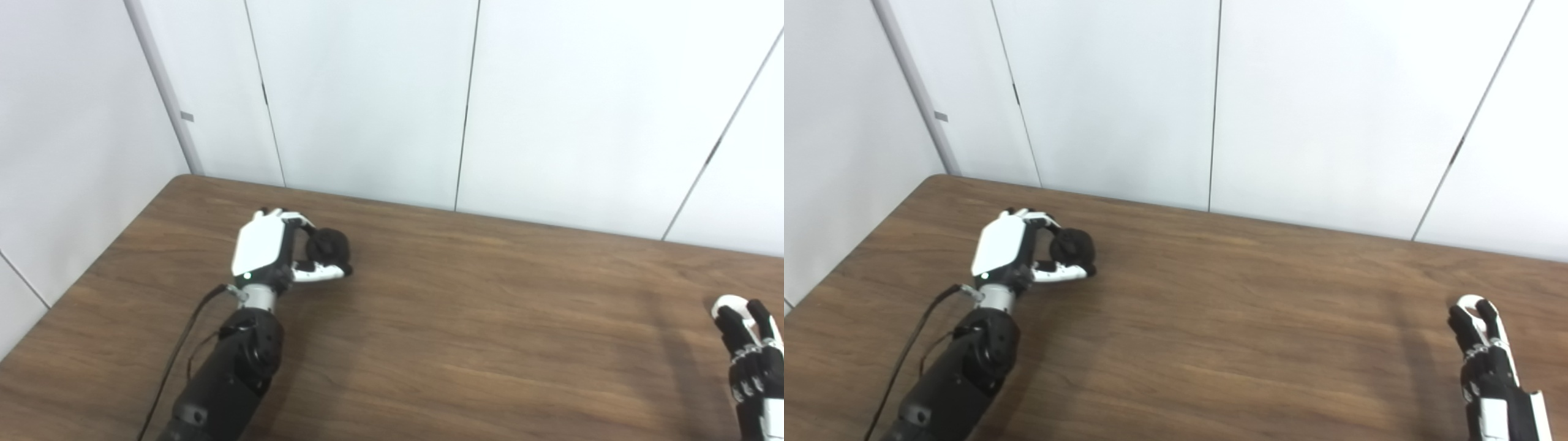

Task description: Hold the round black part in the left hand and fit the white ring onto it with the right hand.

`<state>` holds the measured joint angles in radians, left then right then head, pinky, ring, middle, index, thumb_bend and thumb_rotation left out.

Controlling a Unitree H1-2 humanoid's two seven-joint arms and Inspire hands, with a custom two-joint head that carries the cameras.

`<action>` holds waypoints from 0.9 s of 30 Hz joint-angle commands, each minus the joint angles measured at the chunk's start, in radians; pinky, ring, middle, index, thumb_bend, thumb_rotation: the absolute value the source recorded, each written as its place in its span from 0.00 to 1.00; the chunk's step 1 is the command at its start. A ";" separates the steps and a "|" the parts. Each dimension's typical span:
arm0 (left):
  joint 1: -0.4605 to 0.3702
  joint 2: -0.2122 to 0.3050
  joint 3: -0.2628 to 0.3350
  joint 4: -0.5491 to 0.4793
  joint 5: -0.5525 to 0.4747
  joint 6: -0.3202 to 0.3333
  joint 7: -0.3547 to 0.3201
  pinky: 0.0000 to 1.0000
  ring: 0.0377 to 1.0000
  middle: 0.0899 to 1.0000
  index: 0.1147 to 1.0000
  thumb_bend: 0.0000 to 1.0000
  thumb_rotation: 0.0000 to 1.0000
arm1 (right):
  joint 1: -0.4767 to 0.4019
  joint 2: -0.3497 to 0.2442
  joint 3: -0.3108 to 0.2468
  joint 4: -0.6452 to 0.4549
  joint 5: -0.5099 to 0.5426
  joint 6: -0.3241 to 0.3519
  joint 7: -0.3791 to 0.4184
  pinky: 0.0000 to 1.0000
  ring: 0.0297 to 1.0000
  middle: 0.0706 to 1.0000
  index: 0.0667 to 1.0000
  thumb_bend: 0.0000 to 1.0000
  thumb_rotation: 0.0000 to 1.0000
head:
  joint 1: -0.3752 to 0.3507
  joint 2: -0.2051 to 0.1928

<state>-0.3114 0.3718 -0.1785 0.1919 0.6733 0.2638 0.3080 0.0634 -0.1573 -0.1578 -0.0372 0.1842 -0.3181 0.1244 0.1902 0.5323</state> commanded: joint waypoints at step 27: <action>0.141 -0.166 -0.210 -0.189 0.228 -0.122 -0.030 1.00 0.90 0.79 0.42 0.52 0.06 | 0.045 0.145 0.068 -0.017 -0.107 0.091 -0.086 1.00 0.96 0.90 0.96 0.55 0.90 | -0.202 0.046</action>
<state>-0.1605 0.2104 -0.3805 0.0470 0.8731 0.1749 0.2646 0.0646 -0.0475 -0.1098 -0.0959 0.0820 -0.2318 0.0488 -0.0106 0.5783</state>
